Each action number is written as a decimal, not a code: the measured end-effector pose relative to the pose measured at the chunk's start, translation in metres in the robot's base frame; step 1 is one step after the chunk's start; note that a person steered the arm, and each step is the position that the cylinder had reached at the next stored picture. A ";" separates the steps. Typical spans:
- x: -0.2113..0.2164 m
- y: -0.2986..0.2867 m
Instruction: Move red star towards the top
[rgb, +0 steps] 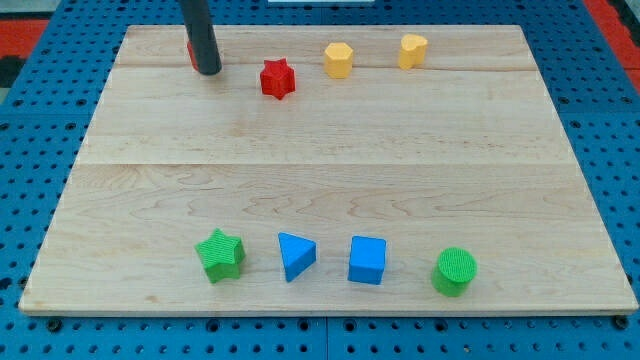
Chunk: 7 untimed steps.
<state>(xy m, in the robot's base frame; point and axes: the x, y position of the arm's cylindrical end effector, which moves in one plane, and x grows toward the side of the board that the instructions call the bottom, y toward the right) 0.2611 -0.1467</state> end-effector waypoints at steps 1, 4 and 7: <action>-0.006 0.004; 0.087 0.163; 0.065 0.113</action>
<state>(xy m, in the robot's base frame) 0.3259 -0.0337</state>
